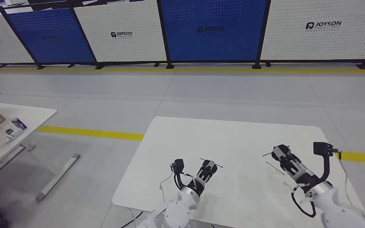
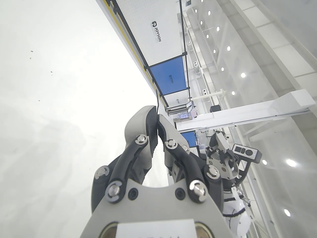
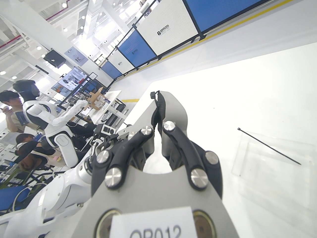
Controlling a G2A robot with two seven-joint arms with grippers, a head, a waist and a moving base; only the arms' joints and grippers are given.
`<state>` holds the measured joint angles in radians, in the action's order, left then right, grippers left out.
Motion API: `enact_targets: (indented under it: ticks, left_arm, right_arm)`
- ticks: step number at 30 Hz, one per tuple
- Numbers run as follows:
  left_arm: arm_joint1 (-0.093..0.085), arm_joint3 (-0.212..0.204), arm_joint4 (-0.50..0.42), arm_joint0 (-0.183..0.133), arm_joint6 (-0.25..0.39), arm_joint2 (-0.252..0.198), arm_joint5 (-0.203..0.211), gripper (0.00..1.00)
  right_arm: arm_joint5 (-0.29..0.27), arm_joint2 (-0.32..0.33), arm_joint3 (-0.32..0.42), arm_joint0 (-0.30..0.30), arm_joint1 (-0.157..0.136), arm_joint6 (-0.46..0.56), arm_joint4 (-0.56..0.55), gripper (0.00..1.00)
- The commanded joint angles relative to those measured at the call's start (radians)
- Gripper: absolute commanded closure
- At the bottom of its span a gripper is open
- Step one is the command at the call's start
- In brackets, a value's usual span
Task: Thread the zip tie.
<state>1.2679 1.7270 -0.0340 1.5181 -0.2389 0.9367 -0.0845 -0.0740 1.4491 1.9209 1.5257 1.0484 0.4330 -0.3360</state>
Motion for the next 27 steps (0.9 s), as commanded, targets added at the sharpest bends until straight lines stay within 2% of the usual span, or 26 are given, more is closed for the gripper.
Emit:
enact_targets:
  ticks: [1,5,9,13,27]
  left_arm:
    - [0.000,0.000,0.000,0.000,0.000,0.000,0.000,1.00]
    - [0.000,0.000,0.000,0.000,0.000,0.000,0.000,1.00]
    - [0.000,0.000,0.000,0.000,0.000,0.000,0.000,1.00]
    - [0.000,0.000,0.000,0.000,0.000,0.000,0.000,1.00]
    - [0.000,0.000,0.004,-0.001,0.000,-0.001,0.002,1.00]
  right_arm:
    - [0.000,0.000,0.000,0.000,0.000,0.000,0.000,1.00]
    - [-0.009,-0.003,0.001,0.005,0.002,-0.019,0.008,1.00]
    - [-0.140,-0.038,-0.028,0.041,0.011,-0.106,0.053,1.00]
    - [-0.199,-0.087,-0.068,0.033,0.021,-0.173,0.051,1.00]
    - [-0.205,-0.094,-0.083,0.023,0.023,-0.174,0.064,1.00]
